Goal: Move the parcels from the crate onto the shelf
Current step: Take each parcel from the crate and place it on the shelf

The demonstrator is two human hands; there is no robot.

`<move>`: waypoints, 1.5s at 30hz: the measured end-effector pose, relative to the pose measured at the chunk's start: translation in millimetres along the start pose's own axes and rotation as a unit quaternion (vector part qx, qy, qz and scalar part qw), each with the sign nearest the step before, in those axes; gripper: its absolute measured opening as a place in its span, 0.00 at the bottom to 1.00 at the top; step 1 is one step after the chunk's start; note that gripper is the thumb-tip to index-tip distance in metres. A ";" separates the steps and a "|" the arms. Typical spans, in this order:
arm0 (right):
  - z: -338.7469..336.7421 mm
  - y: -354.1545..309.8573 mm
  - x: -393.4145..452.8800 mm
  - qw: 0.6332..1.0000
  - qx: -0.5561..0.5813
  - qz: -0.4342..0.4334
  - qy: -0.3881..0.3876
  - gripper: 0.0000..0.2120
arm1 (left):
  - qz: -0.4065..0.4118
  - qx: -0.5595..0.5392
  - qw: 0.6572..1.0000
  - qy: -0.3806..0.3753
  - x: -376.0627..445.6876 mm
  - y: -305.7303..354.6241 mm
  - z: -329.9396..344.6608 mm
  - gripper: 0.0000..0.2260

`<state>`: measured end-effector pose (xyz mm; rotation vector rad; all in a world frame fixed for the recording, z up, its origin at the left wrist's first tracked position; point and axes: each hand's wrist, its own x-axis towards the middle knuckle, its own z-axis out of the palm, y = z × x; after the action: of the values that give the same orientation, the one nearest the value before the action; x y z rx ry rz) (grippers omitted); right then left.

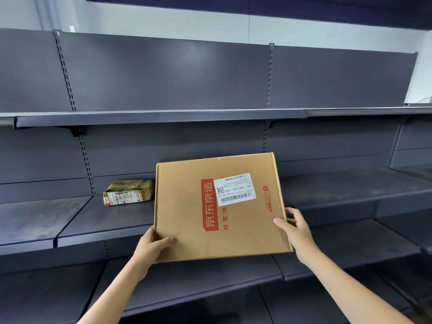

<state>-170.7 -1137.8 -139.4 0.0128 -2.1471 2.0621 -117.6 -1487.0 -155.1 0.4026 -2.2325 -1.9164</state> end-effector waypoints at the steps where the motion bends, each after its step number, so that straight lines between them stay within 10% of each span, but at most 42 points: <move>1: -1.4 -2.4 0.7 1.000 0.024 0.010 -0.014 0.13 | 0.001 -0.006 1.000 -0.004 0.1 -1.9 -1.8 0.20; 19: -20.9 9.3 9.2 0.969 0.108 0.173 -0.140 0.28 | 0.066 -0.022 0.997 -0.045 -2.3 1.9 -4.9 0.25; 33: -15.0 17.6 6.5 0.975 0.097 0.139 -0.144 0.38 | 0.074 -0.057 0.996 0.003 7.1 1.4 -2.3 0.24; 45: -7.5 38.3 -5.8 0.971 0.179 0.145 -0.068 0.23 | 0.153 -0.077 0.984 0.057 3.1 23.8 21.5 0.30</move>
<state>-168.8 -1129.2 -177.8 -0.1267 -1.9083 2.6666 -129.2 -1464.5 -135.2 0.1325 -1.9278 -1.8349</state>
